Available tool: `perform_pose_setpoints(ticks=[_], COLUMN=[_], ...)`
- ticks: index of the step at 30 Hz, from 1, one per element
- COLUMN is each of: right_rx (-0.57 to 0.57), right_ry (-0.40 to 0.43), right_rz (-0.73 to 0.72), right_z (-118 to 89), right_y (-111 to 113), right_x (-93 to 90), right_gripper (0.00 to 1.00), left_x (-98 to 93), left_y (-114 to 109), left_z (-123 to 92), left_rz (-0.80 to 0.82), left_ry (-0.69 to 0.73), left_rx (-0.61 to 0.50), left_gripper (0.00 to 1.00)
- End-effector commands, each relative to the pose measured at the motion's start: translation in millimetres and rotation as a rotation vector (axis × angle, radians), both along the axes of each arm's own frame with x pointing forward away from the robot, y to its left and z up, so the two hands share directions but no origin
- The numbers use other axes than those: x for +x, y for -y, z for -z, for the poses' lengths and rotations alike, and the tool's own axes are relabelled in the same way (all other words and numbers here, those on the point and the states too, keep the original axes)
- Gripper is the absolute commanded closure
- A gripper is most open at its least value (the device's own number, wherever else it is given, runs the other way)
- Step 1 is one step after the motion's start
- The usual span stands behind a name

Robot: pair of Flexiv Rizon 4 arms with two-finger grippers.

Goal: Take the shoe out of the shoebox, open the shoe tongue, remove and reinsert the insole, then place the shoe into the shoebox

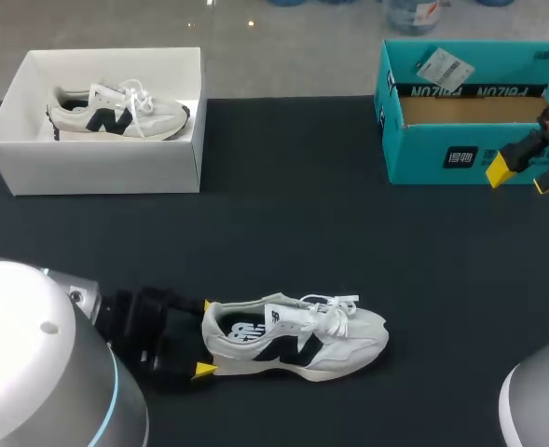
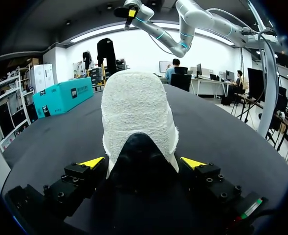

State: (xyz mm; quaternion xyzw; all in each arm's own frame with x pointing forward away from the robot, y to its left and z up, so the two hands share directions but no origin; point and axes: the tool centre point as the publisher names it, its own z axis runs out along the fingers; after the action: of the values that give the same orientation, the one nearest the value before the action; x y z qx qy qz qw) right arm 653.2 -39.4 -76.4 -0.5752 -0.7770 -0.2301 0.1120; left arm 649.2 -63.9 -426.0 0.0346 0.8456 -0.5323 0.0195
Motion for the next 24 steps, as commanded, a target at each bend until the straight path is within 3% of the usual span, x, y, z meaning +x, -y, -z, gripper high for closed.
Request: perform_pose_setpoints(ticks=[1,8,9,10,12,13,14,24], right_rx=[-0.002,-0.002,-0.002,-0.002,-0.002,-0.002,-0.002,-0.002], right_ry=[-0.005,-0.005,-0.005,-0.005,-0.005,-0.005,-0.005,-0.005], right_rz=[-0.002,-0.002,-0.002,-0.002,-0.002,-0.002,-0.002,-0.002], right_z=[-0.2,-0.2,-0.2,-0.2,-0.2,-0.2,-0.2,-0.2], right_y=[-0.7,-0.7,-0.7,-0.7,-0.7,-0.7,-0.7,-0.7], right_x=[3.1,3.1,3.1,3.1,3.1,3.1,3.1,3.1], right_gripper=[0.0,0.0,0.0,0.0,0.0,0.0,0.0,0.0], left_x=[-1.0,1.6,1.7,1.7,2.0,2.0,1.9,2.2], left_y=[3.5,9.5,9.6,9.8,9.7,9.7,9.4,3.0], left_z=[0.8,1.5,1.6,1.8,2.7,3.5,4.2,10.1], left_rz=[-0.013,-0.02,-0.02,-0.024,-0.026,-0.026,-0.026,-0.012], left_ry=[0.001,0.001,0.001,0.0,-0.001,-0.002,-0.003,-0.025], left_rx=[0.006,0.011,0.012,0.012,0.012,0.015,0.015,0.012], left_gripper=[0.0,0.0,0.08,0.41,0.75,0.96,1.0,1.0])
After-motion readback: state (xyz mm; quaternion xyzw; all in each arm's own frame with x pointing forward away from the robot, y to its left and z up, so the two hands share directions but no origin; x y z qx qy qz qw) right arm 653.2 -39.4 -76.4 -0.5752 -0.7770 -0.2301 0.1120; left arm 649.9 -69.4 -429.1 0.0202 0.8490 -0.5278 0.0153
